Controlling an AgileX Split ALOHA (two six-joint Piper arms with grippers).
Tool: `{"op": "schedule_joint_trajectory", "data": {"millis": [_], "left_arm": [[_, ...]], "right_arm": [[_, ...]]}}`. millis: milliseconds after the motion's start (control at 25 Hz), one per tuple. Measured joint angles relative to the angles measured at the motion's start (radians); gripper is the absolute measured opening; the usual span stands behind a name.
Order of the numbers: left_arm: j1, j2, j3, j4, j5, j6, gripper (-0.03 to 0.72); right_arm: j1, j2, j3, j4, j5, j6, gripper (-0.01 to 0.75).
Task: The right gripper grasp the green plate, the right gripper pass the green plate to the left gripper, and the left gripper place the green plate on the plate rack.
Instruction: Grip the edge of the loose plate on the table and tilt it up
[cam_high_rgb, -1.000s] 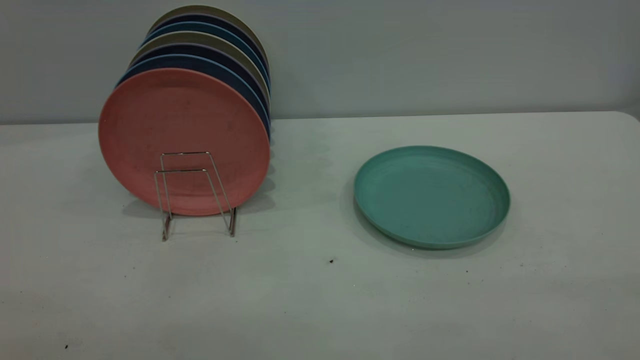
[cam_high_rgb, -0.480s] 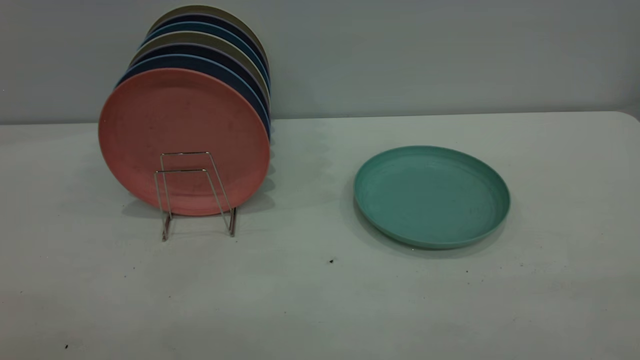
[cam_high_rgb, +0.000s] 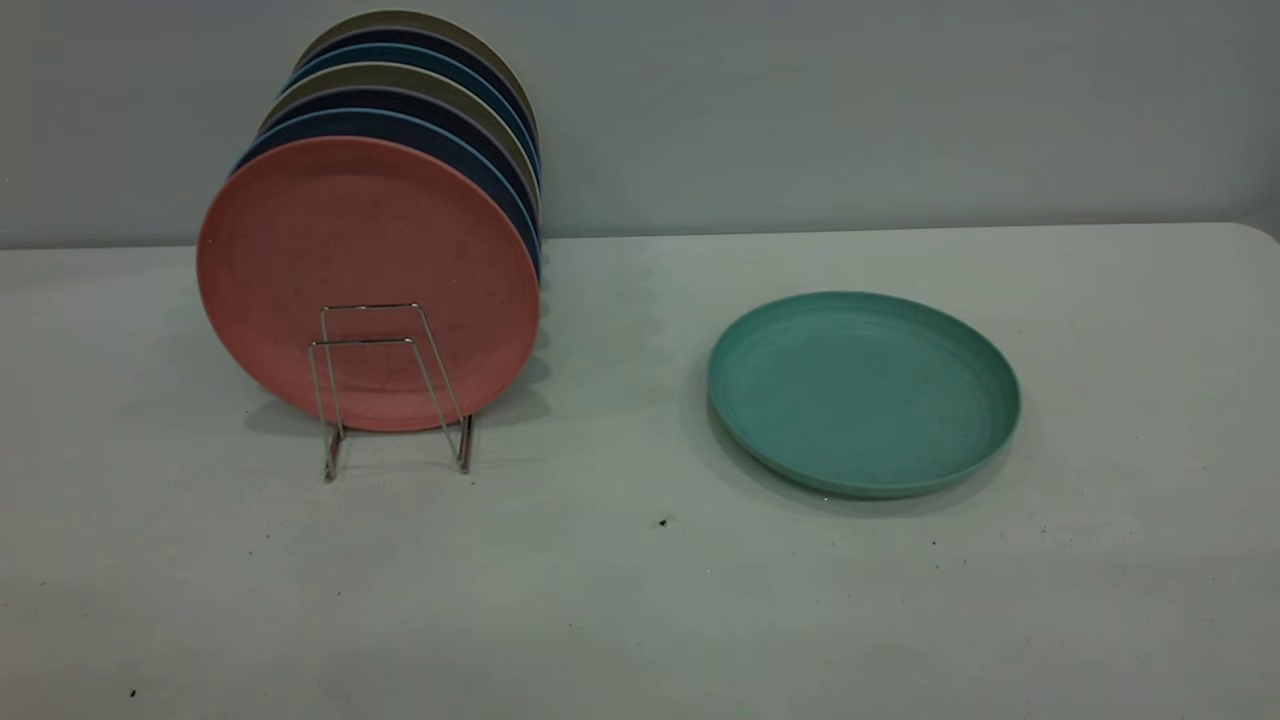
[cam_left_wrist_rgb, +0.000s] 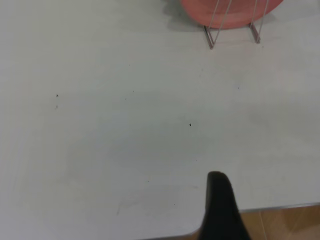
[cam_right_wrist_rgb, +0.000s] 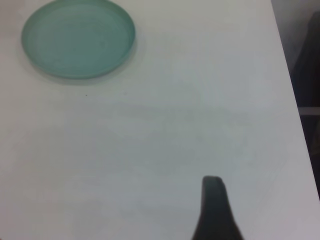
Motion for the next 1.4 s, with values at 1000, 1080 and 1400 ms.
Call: {"op": "schedule_joint_trajectory", "data": {"millis": [1000,1080,1400], "left_arm": [[0.000,0.141,-0.013,-0.097,-0.252,-0.015,0.516],[0.000,0.239,-0.013,-0.153,-0.298,0.022,0.516],[0.000,0.634,-0.013,-0.454,-0.501,0.253,0.516]], "right_arm": [[0.000,0.210,-0.028,0.258,-0.374,-0.119,0.532],[0.000,0.332,-0.028,0.394,-0.424,-0.220,0.525],[0.000,0.887,-0.076,0.958,-0.485,-0.775,0.511]]}}
